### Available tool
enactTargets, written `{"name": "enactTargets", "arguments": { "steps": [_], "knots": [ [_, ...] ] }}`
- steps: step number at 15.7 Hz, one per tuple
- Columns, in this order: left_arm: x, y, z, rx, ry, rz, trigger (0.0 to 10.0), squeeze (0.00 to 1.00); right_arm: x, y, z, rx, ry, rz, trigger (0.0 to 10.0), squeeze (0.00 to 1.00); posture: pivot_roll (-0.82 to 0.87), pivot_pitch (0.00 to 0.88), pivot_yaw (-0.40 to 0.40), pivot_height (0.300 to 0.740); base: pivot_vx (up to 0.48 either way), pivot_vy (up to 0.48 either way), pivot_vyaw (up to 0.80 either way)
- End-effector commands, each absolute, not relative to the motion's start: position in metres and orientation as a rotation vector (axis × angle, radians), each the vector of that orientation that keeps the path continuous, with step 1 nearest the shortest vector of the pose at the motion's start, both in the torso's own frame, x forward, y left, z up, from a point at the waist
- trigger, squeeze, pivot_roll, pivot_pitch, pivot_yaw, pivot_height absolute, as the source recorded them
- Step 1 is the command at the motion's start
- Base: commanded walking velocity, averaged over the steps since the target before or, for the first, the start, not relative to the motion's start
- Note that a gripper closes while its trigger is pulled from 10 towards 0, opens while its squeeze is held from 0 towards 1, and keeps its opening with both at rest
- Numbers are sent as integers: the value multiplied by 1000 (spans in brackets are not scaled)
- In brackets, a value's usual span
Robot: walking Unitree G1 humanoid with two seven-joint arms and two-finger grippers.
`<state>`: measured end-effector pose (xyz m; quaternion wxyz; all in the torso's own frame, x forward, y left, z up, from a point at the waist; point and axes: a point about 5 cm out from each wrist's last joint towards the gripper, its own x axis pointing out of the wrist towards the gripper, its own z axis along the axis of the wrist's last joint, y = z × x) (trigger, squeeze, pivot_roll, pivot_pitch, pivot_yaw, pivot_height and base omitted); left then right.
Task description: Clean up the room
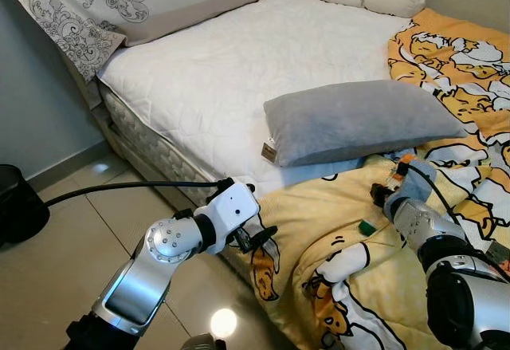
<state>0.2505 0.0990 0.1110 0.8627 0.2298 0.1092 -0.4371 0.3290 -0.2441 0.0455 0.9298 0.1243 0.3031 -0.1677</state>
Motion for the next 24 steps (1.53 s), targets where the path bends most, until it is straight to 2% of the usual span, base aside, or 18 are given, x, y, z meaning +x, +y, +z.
{"name": "enactTargets", "arguments": {
  "steps": [1, 2, 3, 4, 5, 6, 7, 8, 10, 11, 15, 16, 17, 20, 22, 24],
  "knots": [
    [248, 98, 112, 487, 227, -911, 10000, 0, 331, -252, 53, 201, 591, -368, 1529, 0, -1, 0, -11, 740, 0, 0, 0],
    [247, 98, 111, 488, 228, -908, 10000, 0, 331, -255, 53, 151, 580, -368, 3765, 0, -4, 0, -16, 740, 0, 0, 0],
    [247, 98, 111, 486, 228, -902, 10000, 0, 331, -254, 55, 106, 553, -351, 4078, 0, -8, 0, -19, 740, 0, 0, 0],
    [247, 97, 111, 483, 228, -898, 10000, 0, 333, -251, 60, 45, 502, -302, 3608, 0, -10, 0, -21, 740, 0, 0, 0],
    [246, 97, 111, 482, 228, -898, 10000, 0, 335, -250, 66, 27, 451, -280, 2627, 0, -13, 0, -22, 740, 0, 0, 0],
    [246, 96, 111, 481, 228, -898, 10000, 0, 336, -250, 69, 26, 424, -274, 2627, 0, -13, 0, -22, 740, 0, 0, 0],
    [246, 95, 110, 476, 227, -896, 10000, 0, 340, -253, 86, 24, 275, -288, 1765, 0, -14, 0, -25, 740, 0, 0, 0],
    [246, 96, 110, 470, 223, -889, 10000, 0, 341, -257, 106, 24, 132, -296, 314, 0, -14, 0, -28, 740, 0, 0, 0],
    [248, 97, 113, 456, 199, -844, 10000, 0, 339, -252, 122, -28, 26, -219, 0, 0, -15, 0, -33, 740, 0, 0, 0],
    [254, 101, 116, 444, 176, -765, 10000, 0, 330, -240, 125, -11, 0, -102, 0, 0, -11, 0, -41, 740, 0, 0, 0],
    [258, 103, 118, 435, 145, -667, 10000, 0, 308, -232, 117, -15, -1, -82, 0, 0, -5, 0, -35, 740, 0, 0, 0],
    [260, 104, 123, 416, 106, -603, 10000, 0, 300, -226, 114, -14, 8, -75, 10000, 0, -3, 0, -26, 740, 0, 0, 0],
    [263, 109, 128, 359, 73, -483, 10000, 0, 286, -197, 106, -23, 72, 104, 10000, 0, -3, 0, -22, 740, 0, 0, 0],
    [263, 119, 121, 345, 96, -400, 10000, 0, 277, -179, 101, -32, 92, 147, 10000, 0, 12, 0, -24, 740, 0, 0, 533],
    [256, 125, 112, 259, 134, -297, 10000, 0, 269, -171, 89, 11, 141, 137, 10000, 0, 25, 12, -23, 740, 0, 0, 800],
    [259, 134, 115, 286, 96, -231, 10000, 0, 265, -158, 83, 94, 207, 171, 10000, 0, 27, 23, -19, 740, 0, 0, 800]
  ]
}}
